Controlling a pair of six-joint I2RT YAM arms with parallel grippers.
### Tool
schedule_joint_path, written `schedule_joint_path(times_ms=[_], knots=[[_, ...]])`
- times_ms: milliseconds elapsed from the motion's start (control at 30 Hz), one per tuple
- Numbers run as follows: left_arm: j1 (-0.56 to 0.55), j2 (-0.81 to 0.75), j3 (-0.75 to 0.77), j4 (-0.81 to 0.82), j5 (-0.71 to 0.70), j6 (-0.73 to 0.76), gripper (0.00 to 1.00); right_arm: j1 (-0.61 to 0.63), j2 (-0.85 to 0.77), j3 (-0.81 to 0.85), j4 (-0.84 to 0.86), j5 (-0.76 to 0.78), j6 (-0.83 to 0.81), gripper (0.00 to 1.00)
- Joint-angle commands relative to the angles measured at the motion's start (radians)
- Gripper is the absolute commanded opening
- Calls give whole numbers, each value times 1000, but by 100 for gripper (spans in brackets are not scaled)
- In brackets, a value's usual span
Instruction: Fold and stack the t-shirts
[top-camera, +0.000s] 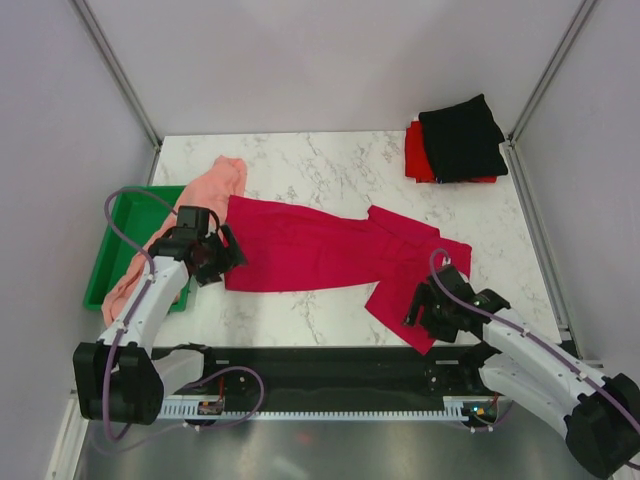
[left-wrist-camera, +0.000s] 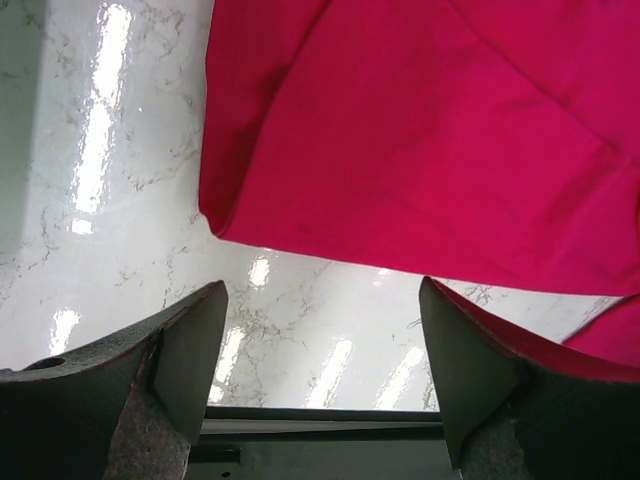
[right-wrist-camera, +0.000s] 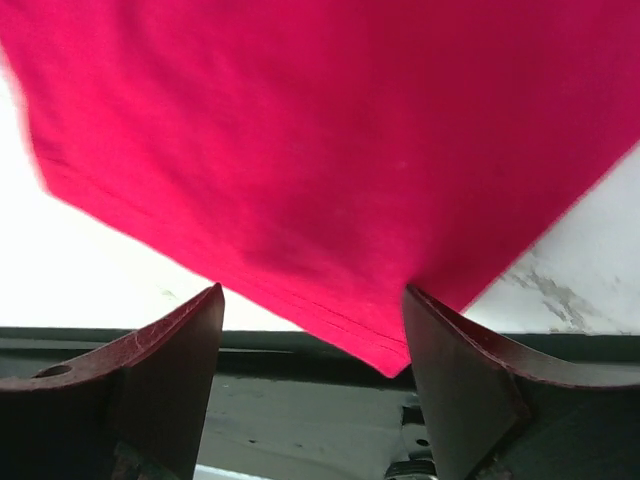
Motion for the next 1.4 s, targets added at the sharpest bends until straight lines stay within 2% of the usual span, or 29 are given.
schedule_joint_path(times_ms=[0, 133, 200, 300, 333, 400, 433, 467, 600, 700, 833, 900, 1100, 1367], knots=[[-3, -34, -5, 65, -5, 46, 84, 47, 38, -41, 42, 66, 123, 79], [-3, -20, -5, 70, 10, 59, 84, 83, 143, -44, 96, 91, 135, 77], [-3, -18, -5, 74, 12, 62, 84, 103, 173, -20, 104, 134, 132, 73], [-3, -14, -4, 81, 17, 67, 84, 112, 245, 19, 117, 180, 103, 54], [-3, -12, -2, 84, 18, 69, 84, 113, 277, 28, 121, 189, 97, 38], [-3, -8, 1, 84, 20, 72, 84, 112, 299, 42, 130, 201, 86, 23], [-3, -5, 1, 84, 17, 73, 84, 113, 308, 43, 131, 207, 83, 5], [-1, -6, 3, 84, 15, 72, 84, 113, 308, 43, 133, 210, 83, 0], [-1, 14, 33, 82, -54, 62, 84, 113, 250, 85, 70, 272, 83, 0], [-3, 60, 101, 87, -59, 55, 82, 113, 114, 115, 35, 350, 83, 0], [-3, 219, 173, 131, -59, 44, 76, 115, 3, 76, 116, 309, 85, 0], [-3, 280, 197, 160, -79, 32, 69, 115, -25, 21, 195, 254, 100, 0], [-6, 495, 223, 225, -66, -11, 59, 121, -20, -107, 321, 227, 128, 0], [-16, 554, 223, 283, -77, -31, 56, 119, 95, -96, 386, 195, 98, 0]])
